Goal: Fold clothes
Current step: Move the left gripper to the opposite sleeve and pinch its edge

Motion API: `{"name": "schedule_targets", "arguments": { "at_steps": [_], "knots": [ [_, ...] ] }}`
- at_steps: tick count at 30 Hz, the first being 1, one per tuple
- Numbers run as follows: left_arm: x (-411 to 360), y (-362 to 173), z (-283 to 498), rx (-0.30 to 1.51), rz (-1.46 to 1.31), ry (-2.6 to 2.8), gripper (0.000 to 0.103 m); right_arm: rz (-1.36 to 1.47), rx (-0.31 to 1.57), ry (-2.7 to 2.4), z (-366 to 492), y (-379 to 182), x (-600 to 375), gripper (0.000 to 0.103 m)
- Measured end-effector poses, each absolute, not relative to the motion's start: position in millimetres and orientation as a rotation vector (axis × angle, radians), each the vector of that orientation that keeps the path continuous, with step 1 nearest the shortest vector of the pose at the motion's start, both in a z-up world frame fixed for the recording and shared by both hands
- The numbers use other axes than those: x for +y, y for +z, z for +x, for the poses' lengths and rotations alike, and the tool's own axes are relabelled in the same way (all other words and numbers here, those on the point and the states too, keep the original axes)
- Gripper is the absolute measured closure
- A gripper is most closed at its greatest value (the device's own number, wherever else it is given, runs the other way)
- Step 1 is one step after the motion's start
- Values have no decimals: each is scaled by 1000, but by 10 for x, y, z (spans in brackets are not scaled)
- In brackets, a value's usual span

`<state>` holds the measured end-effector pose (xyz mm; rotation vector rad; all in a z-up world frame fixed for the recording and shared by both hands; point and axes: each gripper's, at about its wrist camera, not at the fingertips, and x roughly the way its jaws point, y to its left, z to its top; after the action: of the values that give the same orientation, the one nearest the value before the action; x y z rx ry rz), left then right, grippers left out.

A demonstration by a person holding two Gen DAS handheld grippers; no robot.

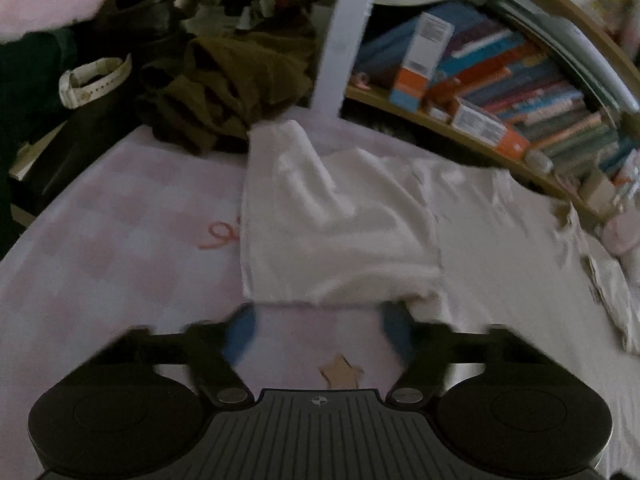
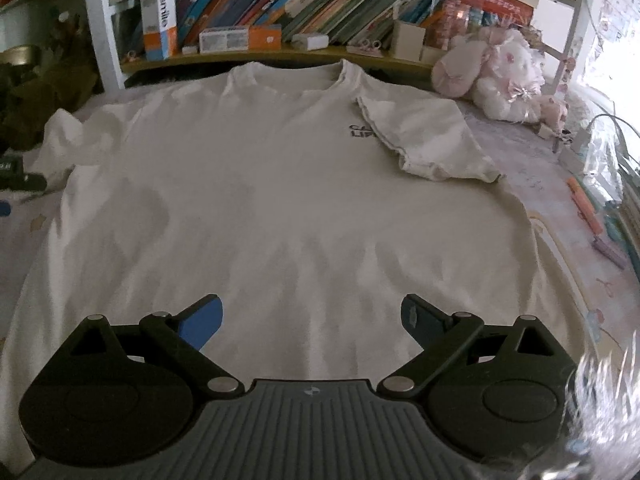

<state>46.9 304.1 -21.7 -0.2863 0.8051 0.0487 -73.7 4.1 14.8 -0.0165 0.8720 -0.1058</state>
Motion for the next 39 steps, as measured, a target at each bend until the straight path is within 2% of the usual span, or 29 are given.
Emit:
{"name": "schedule_targets", "arguments": {
  "at_steps": [2,10,16,17,20,29,39],
  "knots": [
    [3149,-229,561,790,-301,108,72,-29,875,-96,-714,146,81,7],
    [3327,-258,1027,778,-289,143,68,-58,882,-69,-635,149,168,7],
    [3195,-320,1053,780,-235,160,70,-51,888,-92,-629,152,157,7],
    [3169,-325,1051,779,-216,166,72,-49,888,-96,-632,151,152,7],
    [3198,-290,996,757,-257,166,97,-42,888,-108,-643,149,137,7],
    [3314,-242,903,728,-375,149,96,-15,888,-146,-670,145,76,7],
    [3322,-338,937,768,-338,128,79,-16,884,-148,-701,164,59,7]
  ]
}}
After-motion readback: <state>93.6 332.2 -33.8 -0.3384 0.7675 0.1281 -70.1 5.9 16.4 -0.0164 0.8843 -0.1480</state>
